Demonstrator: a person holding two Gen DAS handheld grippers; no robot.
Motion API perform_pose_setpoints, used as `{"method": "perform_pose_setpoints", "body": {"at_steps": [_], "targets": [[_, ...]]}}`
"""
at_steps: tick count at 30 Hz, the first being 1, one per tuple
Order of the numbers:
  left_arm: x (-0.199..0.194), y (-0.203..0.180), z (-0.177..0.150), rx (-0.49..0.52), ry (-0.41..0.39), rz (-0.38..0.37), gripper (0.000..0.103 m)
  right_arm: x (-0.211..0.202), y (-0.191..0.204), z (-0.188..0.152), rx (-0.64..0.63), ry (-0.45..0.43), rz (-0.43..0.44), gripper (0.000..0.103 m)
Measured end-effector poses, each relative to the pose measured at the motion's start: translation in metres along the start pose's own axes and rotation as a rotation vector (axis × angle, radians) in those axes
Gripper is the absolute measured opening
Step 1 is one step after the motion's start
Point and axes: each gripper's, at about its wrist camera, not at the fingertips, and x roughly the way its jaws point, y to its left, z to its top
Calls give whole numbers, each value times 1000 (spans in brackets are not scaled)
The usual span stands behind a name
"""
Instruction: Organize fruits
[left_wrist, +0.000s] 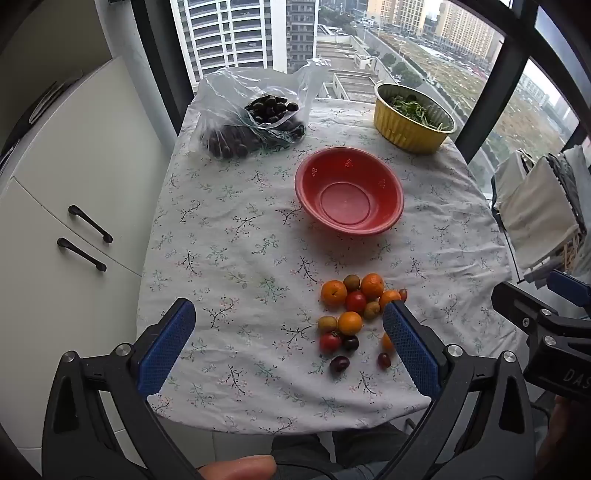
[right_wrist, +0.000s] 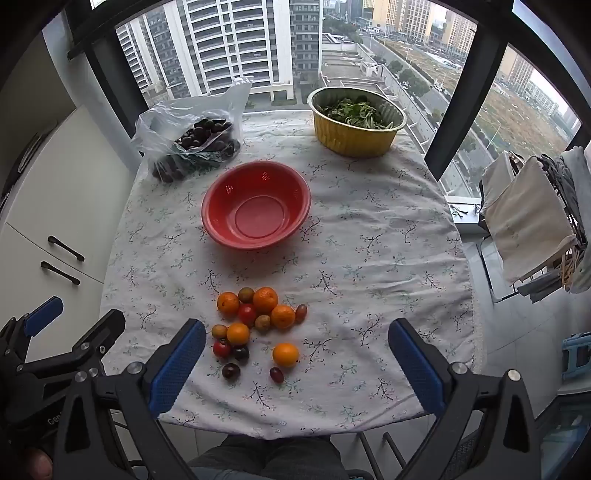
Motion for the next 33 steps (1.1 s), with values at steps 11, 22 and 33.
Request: {"method": "perform_pose_setpoints", "body": {"at_steps": [11, 22, 33], "targets": [[3, -3, -2, 7, -3, 10, 103, 1, 2, -1, 3, 7, -3, 101], [3, -4, -1, 8, -2, 14, 103, 4, 1, -3, 2, 9, 3, 101], [3, -3, 0, 9, 0, 13, 103, 6, 4, -2, 3, 14, 2, 101]]}}
